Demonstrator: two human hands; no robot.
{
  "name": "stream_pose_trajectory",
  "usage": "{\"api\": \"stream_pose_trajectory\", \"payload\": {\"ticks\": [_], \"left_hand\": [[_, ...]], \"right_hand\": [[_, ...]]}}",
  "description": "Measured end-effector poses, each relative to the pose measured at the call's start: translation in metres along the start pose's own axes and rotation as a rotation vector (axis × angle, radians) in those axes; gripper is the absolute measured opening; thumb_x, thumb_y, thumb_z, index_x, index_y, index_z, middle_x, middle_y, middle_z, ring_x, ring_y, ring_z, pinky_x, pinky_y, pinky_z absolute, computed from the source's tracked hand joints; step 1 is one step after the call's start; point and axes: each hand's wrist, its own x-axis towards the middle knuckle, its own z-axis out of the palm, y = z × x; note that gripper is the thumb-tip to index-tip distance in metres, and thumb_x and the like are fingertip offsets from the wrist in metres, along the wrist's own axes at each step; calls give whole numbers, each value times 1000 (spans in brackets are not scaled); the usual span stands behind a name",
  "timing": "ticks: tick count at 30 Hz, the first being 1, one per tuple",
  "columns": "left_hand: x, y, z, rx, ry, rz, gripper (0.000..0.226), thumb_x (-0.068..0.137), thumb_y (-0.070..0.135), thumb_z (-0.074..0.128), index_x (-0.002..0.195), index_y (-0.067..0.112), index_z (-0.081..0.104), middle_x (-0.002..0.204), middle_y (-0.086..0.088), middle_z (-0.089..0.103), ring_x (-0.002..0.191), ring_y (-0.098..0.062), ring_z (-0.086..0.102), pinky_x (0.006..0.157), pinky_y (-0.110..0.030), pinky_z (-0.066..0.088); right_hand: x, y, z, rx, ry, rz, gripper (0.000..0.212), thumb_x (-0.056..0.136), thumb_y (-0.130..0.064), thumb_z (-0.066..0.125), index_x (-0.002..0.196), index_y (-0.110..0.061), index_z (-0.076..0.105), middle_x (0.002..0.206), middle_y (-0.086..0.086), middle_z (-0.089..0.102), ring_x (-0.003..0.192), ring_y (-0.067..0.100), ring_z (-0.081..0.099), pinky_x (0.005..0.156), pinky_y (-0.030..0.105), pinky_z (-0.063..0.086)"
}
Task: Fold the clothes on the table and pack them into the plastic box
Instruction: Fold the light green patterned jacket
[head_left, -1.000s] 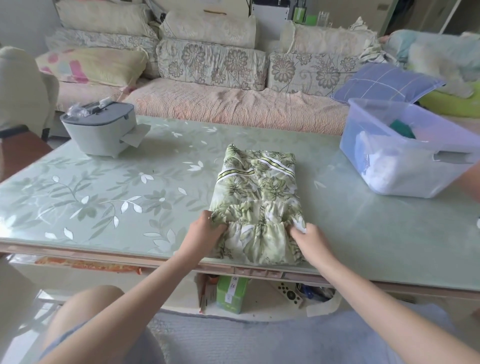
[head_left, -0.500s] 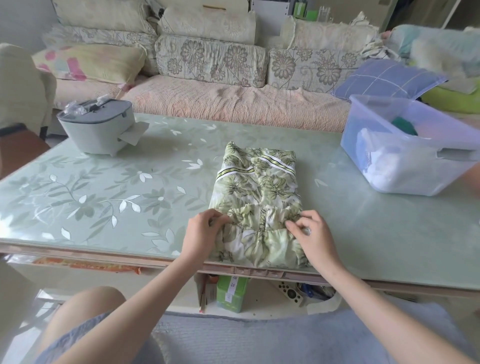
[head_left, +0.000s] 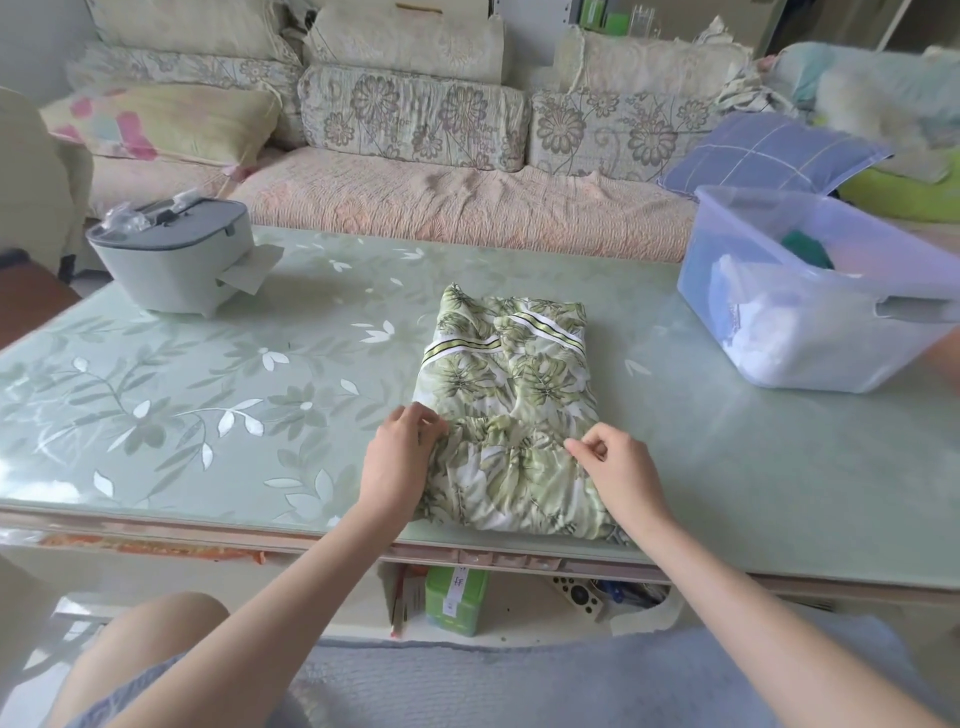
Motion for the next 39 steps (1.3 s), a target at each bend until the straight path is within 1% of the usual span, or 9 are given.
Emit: {"api": "stream_pose_trajectory", "payload": {"ticks": [4, 8, 12, 15, 20, 22, 25, 32, 39], "left_hand": [[-10, -7, -15, 20, 55, 391, 29, 88, 37, 60, 110, 17, 64, 122, 0, 57, 102, -20, 57, 84, -36, 49], [-9, 1, -22, 16, -275, 245, 42, 83, 48, 64, 120, 28, 61, 117, 11, 59, 96, -11, 60, 84, -33, 51], [5, -2, -12, 3, -204, 153, 16, 84, 27, 69, 93, 14, 70, 85, -3, 69, 75, -22, 63, 67, -32, 50], [10, -8, -3, 35, -162, 144, 18, 86, 18, 68, 102, 13, 64, 99, -3, 66, 84, -23, 64, 70, -31, 50], [4, -19, -12, 48, -12, 490, 27, 76, 5, 73, 99, 14, 61, 111, 1, 55, 100, -14, 53, 81, -26, 45], [0, -26, -28, 64, 4, 652, 5, 82, 13, 66, 87, 14, 66, 101, 5, 61, 93, -12, 55, 76, -25, 47], [-8, -43, -37, 180, -190, 819, 21, 89, 25, 52, 91, 20, 72, 100, 10, 69, 96, -7, 61, 82, -29, 52], [-23, -54, -40, 253, -548, 648, 93, 77, 81, 38, 150, 27, 17, 156, 19, 9, 142, 6, 3, 118, -22, 1], [-8, -57, -38, 90, -529, 569, 70, 80, 66, 55, 141, 40, 33, 145, 27, 33, 135, 13, 20, 117, -30, 15]], "right_hand": [[1, 3, -1, -161, 40, 13, 30, 90, -40, 60, 68, -20, 55, 49, -7, 50, 47, 9, 46, 47, 25, 32], [4, 6, 2, -217, 52, 35, 30, 94, -41, 53, 74, -20, 55, 49, -6, 50, 46, 9, 47, 44, 25, 29], [8, 3, 3, -284, -14, -18, 29, 94, -41, 52, 77, -19, 58, 48, -7, 48, 44, 6, 43, 44, 23, 26], [11, 2, 5, -380, -80, -23, 27, 93, -42, 55, 79, -20, 57, 54, -10, 49, 50, 5, 44, 48, 21, 28], [5, 12, -16, -318, 127, -506, 10, 86, -13, 65, 96, -14, 66, 98, -3, 60, 86, 14, 55, 75, 25, 45], [-6, 22, -33, -346, 77, -783, 20, 91, -13, 54, 104, -12, 69, 107, -2, 64, 96, 13, 59, 90, 23, 45], [-24, 37, -43, -477, -121, -930, 34, 99, -24, 41, 117, -14, 68, 126, -1, 62, 115, 12, 56, 104, 28, 38], [-33, 35, -40, -543, -569, -548, 101, 79, -82, 32, 147, -25, -16, 150, -21, -25, 137, -9, -22, 111, 11, -15], [-20, 35, -38, -267, -563, -324, 82, 68, -76, 58, 135, -57, 15, 143, -37, 14, 137, -4, 8, 113, 21, 14]]}}
